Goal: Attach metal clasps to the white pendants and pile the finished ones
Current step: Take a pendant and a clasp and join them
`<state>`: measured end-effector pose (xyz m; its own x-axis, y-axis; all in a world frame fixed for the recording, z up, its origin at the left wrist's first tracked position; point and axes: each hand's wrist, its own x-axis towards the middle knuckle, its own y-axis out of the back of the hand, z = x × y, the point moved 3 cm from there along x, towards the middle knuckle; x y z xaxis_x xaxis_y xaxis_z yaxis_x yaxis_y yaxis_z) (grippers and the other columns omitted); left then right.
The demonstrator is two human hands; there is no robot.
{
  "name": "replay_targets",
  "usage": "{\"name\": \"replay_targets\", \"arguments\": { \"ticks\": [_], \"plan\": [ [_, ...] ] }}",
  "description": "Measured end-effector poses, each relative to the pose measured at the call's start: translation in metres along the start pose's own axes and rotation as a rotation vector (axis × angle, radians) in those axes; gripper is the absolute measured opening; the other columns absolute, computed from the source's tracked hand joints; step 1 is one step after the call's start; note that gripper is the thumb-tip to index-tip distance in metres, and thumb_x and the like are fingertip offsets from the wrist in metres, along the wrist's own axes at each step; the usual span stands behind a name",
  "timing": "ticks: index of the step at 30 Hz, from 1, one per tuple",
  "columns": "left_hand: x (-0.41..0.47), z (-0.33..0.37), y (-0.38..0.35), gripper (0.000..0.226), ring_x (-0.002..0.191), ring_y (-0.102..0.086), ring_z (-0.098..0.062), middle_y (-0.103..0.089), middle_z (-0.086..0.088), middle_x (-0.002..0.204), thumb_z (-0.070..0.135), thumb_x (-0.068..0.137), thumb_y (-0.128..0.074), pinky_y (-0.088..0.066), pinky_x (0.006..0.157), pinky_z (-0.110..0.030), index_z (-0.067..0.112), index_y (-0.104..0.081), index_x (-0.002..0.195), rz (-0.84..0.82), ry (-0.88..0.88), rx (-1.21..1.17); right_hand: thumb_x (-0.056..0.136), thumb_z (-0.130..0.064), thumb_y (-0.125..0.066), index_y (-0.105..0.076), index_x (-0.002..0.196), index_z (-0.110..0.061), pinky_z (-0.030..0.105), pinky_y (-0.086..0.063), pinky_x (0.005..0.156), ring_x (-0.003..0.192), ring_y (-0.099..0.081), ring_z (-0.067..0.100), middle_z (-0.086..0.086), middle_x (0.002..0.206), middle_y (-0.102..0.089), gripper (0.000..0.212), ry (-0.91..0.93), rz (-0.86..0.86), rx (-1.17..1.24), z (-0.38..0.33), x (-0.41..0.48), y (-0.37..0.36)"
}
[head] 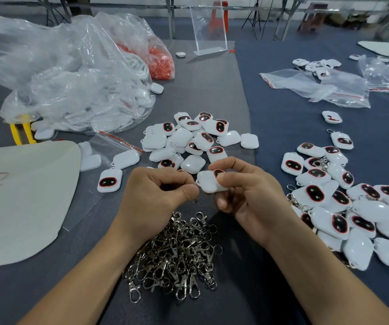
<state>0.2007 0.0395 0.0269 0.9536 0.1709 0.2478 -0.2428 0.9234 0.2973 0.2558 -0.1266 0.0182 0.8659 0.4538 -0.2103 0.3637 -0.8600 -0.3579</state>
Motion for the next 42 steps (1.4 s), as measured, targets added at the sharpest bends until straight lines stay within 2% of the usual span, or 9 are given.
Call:
{"name": "replay_targets", "arguments": {
  "ticks": [4, 9, 14, 21, 26, 31, 33, 38, 42],
  "plan": [
    [-0.004, 0.002, -0.001, 0.009, 0.058, -0.044, -0.004, -0.056, 0.002, 0.063, 0.021, 0.074, -0.076, -0.033, 0.056, -0.018, 0.016, -0.073, 0.067, 0.023, -0.158, 0.375, 0.085, 0.012, -0.059, -0.071, 0.083, -0.018, 0.024, -0.038, 0.044, 0.040, -0.050, 0.021, 0.015, 0.066, -0.063, 0.033, 0.169, 0.035, -0.198, -0.003, -0.003, -0.005],
    [-0.001, -0.001, -0.001, 0.005, 0.056, -0.050, -0.002, -0.063, 0.012, 0.058, 0.020, 0.069, -0.077, -0.041, 0.055, -0.018, 0.025, -0.078, 0.070, 0.132, 0.038, 0.069, 0.086, 0.011, -0.058, -0.071, 0.088, -0.014, 0.024, -0.040, 0.041, 0.040, -0.054, 0.020, 0.018, 0.070, -0.065, 0.027, 0.057, 0.054, -0.013, -0.002, -0.001, -0.005],
    [-0.001, -0.005, -0.004, 0.011, 0.070, -0.059, -0.012, -0.070, -0.003, 0.072, 0.019, 0.065, -0.080, -0.048, 0.069, -0.030, 0.022, -0.080, 0.075, 0.017, 0.222, -0.246, 0.086, 0.010, -0.056, -0.070, 0.089, -0.011, 0.025, -0.039, 0.040, 0.040, -0.054, 0.020, 0.014, 0.067, -0.066, 0.025, 0.026, 0.058, 0.041, -0.001, -0.001, -0.004],
    [0.000, -0.006, -0.007, 0.009, 0.057, -0.057, 0.003, -0.070, 0.009, 0.066, 0.024, 0.067, -0.081, -0.043, 0.057, -0.009, 0.025, -0.082, 0.076, -0.035, 0.265, -0.310, 0.087, 0.009, -0.055, -0.070, 0.090, -0.010, 0.024, -0.038, 0.042, 0.041, -0.053, 0.020, 0.014, 0.071, -0.063, 0.025, 0.006, 0.065, 0.087, -0.003, -0.003, -0.003],
    [-0.002, -0.002, -0.002, 0.008, 0.064, -0.058, -0.002, -0.071, 0.004, 0.068, 0.019, 0.080, -0.079, -0.045, 0.064, -0.020, 0.027, -0.080, 0.079, 0.058, 0.023, 0.117, 0.081, 0.007, -0.063, -0.071, 0.086, -0.013, 0.028, -0.039, 0.046, 0.041, -0.050, 0.020, 0.010, 0.067, -0.063, 0.022, 0.135, 0.080, -0.028, -0.004, -0.005, -0.005],
    [-0.008, 0.006, -0.005, 0.007, 0.064, -0.049, -0.012, -0.056, 0.009, 0.064, 0.016, 0.076, -0.067, -0.036, 0.061, -0.025, 0.015, -0.073, 0.072, 0.010, -0.364, 0.764, 0.085, -0.007, -0.073, -0.069, 0.094, -0.030, 0.022, -0.044, 0.048, 0.051, -0.054, 0.009, -0.007, 0.069, -0.065, 0.025, 0.559, 0.077, -0.724, -0.002, -0.018, -0.018],
    [-0.011, 0.005, -0.005, 0.007, 0.064, -0.051, -0.018, -0.058, 0.006, 0.066, 0.016, 0.076, -0.066, -0.037, 0.061, -0.027, 0.015, -0.073, 0.074, 0.011, -0.396, 0.828, 0.089, -0.007, -0.072, -0.069, 0.095, -0.033, 0.024, -0.046, 0.046, 0.051, -0.055, 0.012, -0.005, 0.069, -0.064, 0.027, 0.577, 0.098, -0.751, 0.000, -0.019, -0.020],
    [-0.004, 0.000, 0.000, 0.017, 0.076, -0.069, 0.001, -0.074, 0.022, 0.079, 0.021, 0.078, -0.083, -0.051, 0.071, -0.011, 0.038, -0.080, 0.081, 0.157, 0.032, 0.159, 0.087, 0.011, -0.059, -0.075, 0.090, -0.014, 0.025, -0.043, 0.043, 0.042, -0.050, 0.019, 0.009, 0.067, -0.064, 0.029, 0.172, 0.152, -0.036, -0.004, -0.005, -0.006],
    [-0.002, 0.001, -0.009, 0.016, 0.063, -0.064, 0.006, -0.075, 0.014, 0.070, 0.022, 0.073, -0.083, -0.048, 0.062, -0.009, 0.037, -0.082, 0.074, 0.011, 0.161, -0.181, 0.087, 0.009, -0.058, -0.077, 0.089, -0.015, 0.022, -0.043, 0.043, 0.043, -0.049, 0.016, 0.007, 0.065, -0.064, 0.031, 0.039, 0.087, 0.118, -0.002, -0.003, -0.006]
  ]
}}
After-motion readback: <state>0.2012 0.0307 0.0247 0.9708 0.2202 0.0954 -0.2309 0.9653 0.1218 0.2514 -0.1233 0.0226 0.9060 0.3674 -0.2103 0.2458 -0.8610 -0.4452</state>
